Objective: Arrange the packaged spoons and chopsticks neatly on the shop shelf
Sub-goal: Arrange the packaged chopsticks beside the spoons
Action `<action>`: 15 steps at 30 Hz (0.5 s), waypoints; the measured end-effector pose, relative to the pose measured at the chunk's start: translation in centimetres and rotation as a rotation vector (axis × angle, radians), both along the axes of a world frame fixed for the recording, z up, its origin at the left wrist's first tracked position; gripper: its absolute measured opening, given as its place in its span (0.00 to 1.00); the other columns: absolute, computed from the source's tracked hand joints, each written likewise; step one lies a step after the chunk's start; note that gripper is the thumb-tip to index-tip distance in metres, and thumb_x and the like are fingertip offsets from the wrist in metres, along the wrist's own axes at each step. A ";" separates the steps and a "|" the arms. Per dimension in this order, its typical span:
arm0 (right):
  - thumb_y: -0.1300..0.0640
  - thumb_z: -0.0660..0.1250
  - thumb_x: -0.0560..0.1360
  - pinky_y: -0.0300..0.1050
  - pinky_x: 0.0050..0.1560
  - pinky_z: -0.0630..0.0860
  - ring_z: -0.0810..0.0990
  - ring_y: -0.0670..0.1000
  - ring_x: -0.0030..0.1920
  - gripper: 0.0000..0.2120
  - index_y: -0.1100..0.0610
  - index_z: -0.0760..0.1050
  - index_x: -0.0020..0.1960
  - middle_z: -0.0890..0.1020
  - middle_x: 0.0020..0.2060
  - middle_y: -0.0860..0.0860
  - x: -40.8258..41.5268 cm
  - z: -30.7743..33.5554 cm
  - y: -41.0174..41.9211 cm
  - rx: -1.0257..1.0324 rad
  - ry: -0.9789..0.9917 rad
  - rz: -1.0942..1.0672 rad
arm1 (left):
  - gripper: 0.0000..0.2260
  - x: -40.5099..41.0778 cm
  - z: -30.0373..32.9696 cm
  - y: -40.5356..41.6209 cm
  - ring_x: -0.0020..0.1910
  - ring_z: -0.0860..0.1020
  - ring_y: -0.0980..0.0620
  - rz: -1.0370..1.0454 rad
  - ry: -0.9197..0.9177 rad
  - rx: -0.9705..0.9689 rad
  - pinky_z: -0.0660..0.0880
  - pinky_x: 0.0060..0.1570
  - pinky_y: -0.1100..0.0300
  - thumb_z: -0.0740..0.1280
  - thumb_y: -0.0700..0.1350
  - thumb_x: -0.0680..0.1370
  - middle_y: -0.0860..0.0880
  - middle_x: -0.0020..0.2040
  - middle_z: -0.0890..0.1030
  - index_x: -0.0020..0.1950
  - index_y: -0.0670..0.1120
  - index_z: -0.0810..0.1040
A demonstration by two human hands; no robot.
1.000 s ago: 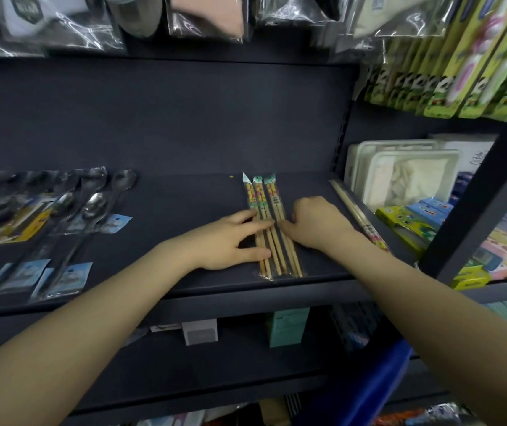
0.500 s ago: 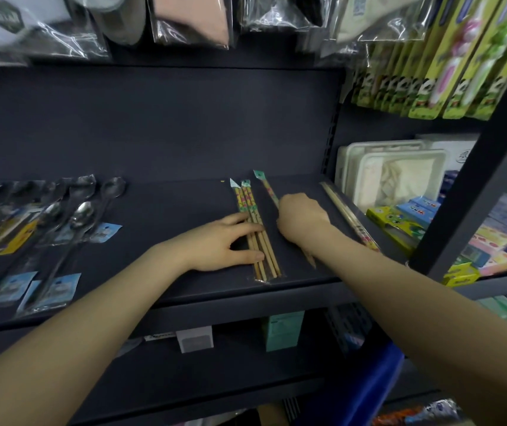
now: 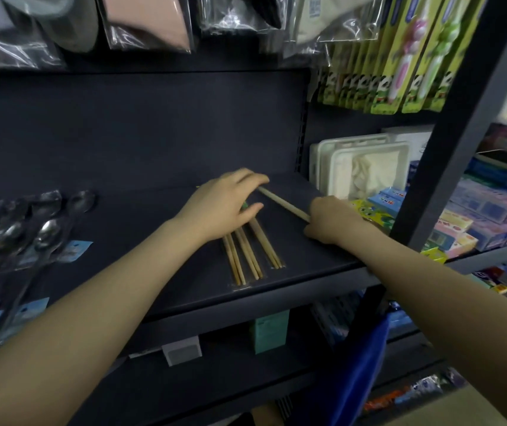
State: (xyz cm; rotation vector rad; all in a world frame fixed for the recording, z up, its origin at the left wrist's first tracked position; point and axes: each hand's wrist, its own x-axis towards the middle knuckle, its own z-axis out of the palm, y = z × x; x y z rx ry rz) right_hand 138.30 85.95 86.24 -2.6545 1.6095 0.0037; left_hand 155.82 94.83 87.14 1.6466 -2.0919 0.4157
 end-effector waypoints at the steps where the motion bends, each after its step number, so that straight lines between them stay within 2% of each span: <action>1: 0.56 0.64 0.74 0.46 0.46 0.71 0.77 0.60 0.54 0.12 0.61 0.71 0.54 0.76 0.55 0.59 0.0 0.2 0.3 -0.009 -0.003 0.044 | 0.21 -0.1 0.4 -0.3 0.62 0.71 0.48 -0.024 -0.050 0.008 0.71 0.58 0.51 0.62 0.50 0.77 0.48 0.65 0.71 0.69 0.47 0.67; 4: 0.60 0.61 0.75 0.50 0.48 0.74 0.77 0.62 0.52 0.13 0.61 0.69 0.59 0.71 0.57 0.60 0.1 1.0 1.2 -0.115 -0.116 0.251 | 0.24 -0.3 1.2 -1.1 0.67 0.67 0.48 -0.033 -0.237 0.076 0.64 0.66 0.53 0.61 0.54 0.77 0.48 0.68 0.69 0.70 0.46 0.65; 6: 0.64 0.60 0.75 0.49 0.43 0.74 0.78 0.61 0.47 0.16 0.58 0.69 0.63 0.72 0.55 0.59 0.1 1.7 2.0 -0.308 -0.196 0.450 | 0.21 -0.3 1.3 -1.0 0.61 0.71 0.48 -0.006 -0.293 0.077 0.67 0.60 0.54 0.59 0.56 0.77 0.48 0.61 0.74 0.65 0.46 0.69; 7: 0.66 0.63 0.74 0.47 0.40 0.72 0.79 0.61 0.44 0.17 0.57 0.72 0.61 0.75 0.52 0.58 0.1 2.3 2.4 -0.444 -0.217 0.526 | 0.17 -0.4 1.5 -0.6 0.53 0.75 0.49 0.009 -0.248 0.085 0.71 0.51 0.55 0.58 0.55 0.77 0.49 0.53 0.77 0.60 0.46 0.72; 8: 0.67 0.66 0.71 0.47 0.40 0.71 0.79 0.61 0.42 0.15 0.58 0.76 0.57 0.77 0.48 0.59 0.2 2.7 2.7 -0.595 -0.237 0.581 | 0.14 -0.5 1.5 -0.1 0.43 0.76 0.52 0.022 -0.147 0.117 0.72 0.41 0.57 0.57 0.55 0.78 0.51 0.43 0.76 0.54 0.47 0.74; 9: 0.66 0.69 0.68 0.49 0.44 0.73 0.80 0.61 0.42 0.13 0.59 0.79 0.52 0.79 0.46 0.59 0.1 3.0 2.7 -0.736 -0.294 0.607 | 0.12 -0.5 1.5 0.3 0.34 0.74 0.56 0.028 0.018 0.168 0.69 0.34 0.59 0.57 0.53 0.78 0.53 0.36 0.74 0.48 0.47 0.74; 10: 0.65 0.71 0.67 0.53 0.51 0.74 0.80 0.62 0.46 0.13 0.60 0.80 0.51 0.80 0.47 0.59 0.2 3.0 2.6 -0.844 -0.398 0.595 | 0.10 -0.6 1.3 0.7 0.28 0.71 0.59 0.022 0.259 0.230 0.67 0.29 0.62 0.58 0.52 0.78 0.54 0.32 0.72 0.45 0.48 0.74; 11: 0.63 0.72 0.66 0.58 0.59 0.71 0.79 0.63 0.53 0.17 0.61 0.79 0.55 0.80 0.52 0.61 0.2 2.9 2.6 -0.892 -0.525 0.543 | 0.09 -0.8 1.1 1.2 0.24 0.68 0.60 0.001 0.563 0.297 0.64 0.24 0.65 0.58 0.51 0.79 0.56 0.29 0.70 0.44 0.49 0.73; 12: 0.62 0.72 0.67 0.58 0.65 0.67 0.74 0.64 0.60 0.22 0.61 0.75 0.61 0.76 0.59 0.62 0.3 2.8 2.6 -0.884 -0.655 0.469 | 0.09 -1.0 1.1 1.8 0.21 0.64 0.60 -0.031 0.875 0.362 0.62 0.20 0.67 0.58 0.51 0.79 0.56 0.28 0.68 0.44 0.49 0.73; 13: 0.61 0.71 0.68 0.54 0.70 0.62 0.69 0.63 0.66 0.27 0.61 0.70 0.66 0.70 0.65 0.63 0.3 2.8 2.5 -0.830 -0.777 0.406 | 0.08 -1.3 1.1 2.3 0.20 0.62 0.60 -0.058 1.104 0.415 0.59 0.18 0.68 0.57 0.51 0.79 0.56 0.27 0.67 0.46 0.49 0.72; 14: 0.60 0.69 0.71 0.44 0.71 0.59 0.65 0.60 0.68 0.29 0.61 0.64 0.70 0.65 0.67 0.63 0.5 2.9 2.6 -0.723 -0.900 0.359 | 0.09 -1.4 1.1 2.7 0.20 0.60 0.59 -0.087 1.235 0.446 0.57 0.17 0.68 0.56 0.51 0.80 0.56 0.26 0.67 0.47 0.49 0.72; 15: 0.60 0.67 0.73 0.34 0.68 0.59 0.67 0.56 0.67 0.29 0.62 0.61 0.71 0.64 0.68 0.61 0.8 3.0 2.5 -0.534 -1.023 0.339 | 0.10 -1.6 1.1 3.1 0.19 0.59 0.59 -0.120 1.320 0.475 0.57 0.17 0.68 0.55 0.52 0.80 0.55 0.25 0.66 0.47 0.49 0.72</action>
